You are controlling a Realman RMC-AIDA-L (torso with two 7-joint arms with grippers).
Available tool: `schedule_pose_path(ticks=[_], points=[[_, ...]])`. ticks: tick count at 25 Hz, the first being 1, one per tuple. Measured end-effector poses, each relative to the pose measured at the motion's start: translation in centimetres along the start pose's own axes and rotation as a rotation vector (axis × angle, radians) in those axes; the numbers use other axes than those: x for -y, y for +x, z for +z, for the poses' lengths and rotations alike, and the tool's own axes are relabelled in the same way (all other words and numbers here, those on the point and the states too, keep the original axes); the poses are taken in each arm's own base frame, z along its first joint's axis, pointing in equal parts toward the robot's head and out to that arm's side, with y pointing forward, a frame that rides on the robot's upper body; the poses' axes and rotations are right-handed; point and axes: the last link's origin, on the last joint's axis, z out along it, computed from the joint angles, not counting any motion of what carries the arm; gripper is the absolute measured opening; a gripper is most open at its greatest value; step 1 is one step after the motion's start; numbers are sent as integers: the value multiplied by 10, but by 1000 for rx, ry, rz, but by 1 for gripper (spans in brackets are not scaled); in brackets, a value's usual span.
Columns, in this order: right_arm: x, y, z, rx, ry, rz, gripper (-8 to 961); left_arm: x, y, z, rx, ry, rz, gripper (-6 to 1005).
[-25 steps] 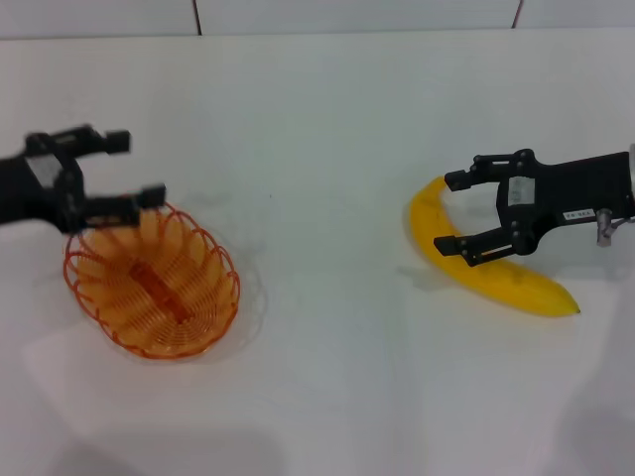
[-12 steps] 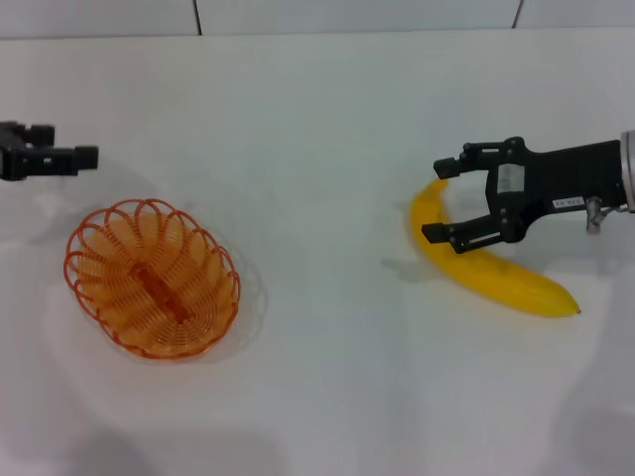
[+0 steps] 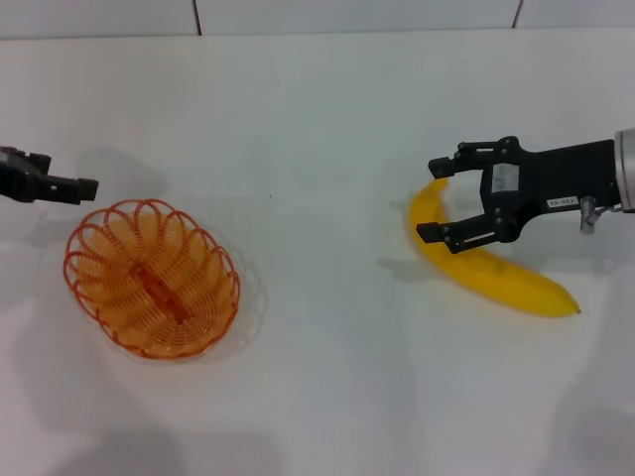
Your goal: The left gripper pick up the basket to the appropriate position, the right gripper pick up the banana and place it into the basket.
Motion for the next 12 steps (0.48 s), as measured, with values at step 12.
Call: schedule_pose_path(ticks=[12], points=[[0, -1, 1, -1, -2, -4, 904, -15, 7, 23, 58, -14, 68, 819]])
